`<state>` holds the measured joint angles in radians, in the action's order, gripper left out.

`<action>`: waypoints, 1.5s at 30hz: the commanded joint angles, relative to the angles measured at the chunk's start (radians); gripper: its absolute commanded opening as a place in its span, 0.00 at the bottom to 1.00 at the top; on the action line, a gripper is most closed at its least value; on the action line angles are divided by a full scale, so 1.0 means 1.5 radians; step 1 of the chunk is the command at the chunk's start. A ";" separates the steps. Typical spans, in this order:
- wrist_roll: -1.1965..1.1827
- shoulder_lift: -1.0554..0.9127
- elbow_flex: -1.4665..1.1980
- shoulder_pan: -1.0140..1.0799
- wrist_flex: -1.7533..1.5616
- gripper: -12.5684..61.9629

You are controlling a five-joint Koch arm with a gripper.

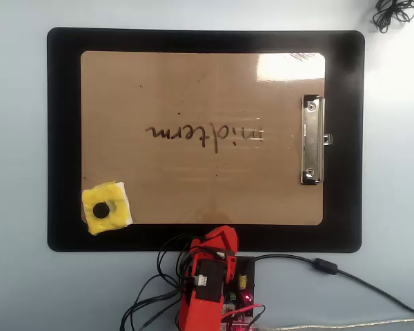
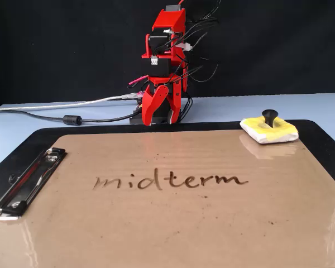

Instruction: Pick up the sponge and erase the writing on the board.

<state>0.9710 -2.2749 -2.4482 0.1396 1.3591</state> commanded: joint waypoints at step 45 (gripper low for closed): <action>0.664 -0.048 0.232 -0.666 -0.250 0.62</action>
<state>1.8239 -2.3071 -2.1292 -0.7716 1.1397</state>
